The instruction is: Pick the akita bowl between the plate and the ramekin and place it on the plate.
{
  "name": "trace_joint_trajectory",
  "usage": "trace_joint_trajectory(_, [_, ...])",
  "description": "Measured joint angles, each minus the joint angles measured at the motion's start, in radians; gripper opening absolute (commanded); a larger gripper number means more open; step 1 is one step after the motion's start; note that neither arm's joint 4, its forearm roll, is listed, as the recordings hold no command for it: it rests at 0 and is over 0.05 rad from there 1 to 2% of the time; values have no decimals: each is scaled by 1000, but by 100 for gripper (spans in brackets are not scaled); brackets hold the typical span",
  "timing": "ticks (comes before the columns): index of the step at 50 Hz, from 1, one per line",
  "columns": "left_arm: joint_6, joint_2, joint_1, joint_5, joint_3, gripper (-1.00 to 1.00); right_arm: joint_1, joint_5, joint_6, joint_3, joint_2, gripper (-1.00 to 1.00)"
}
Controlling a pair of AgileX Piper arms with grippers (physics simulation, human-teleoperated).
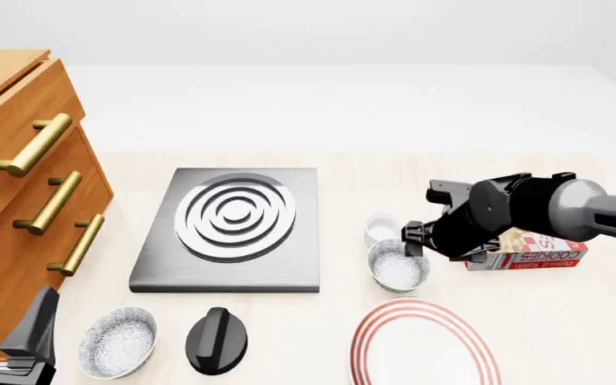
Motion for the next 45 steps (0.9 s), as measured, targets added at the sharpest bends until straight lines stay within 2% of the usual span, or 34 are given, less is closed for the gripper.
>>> trace_joint_trajectory(15, [0,0,0,0,0,100,23,-22,19,41,-15,100])
trace_joint_trajectory(45, [0,0,0,0,0,100,32,-57,19,83,-11,100])
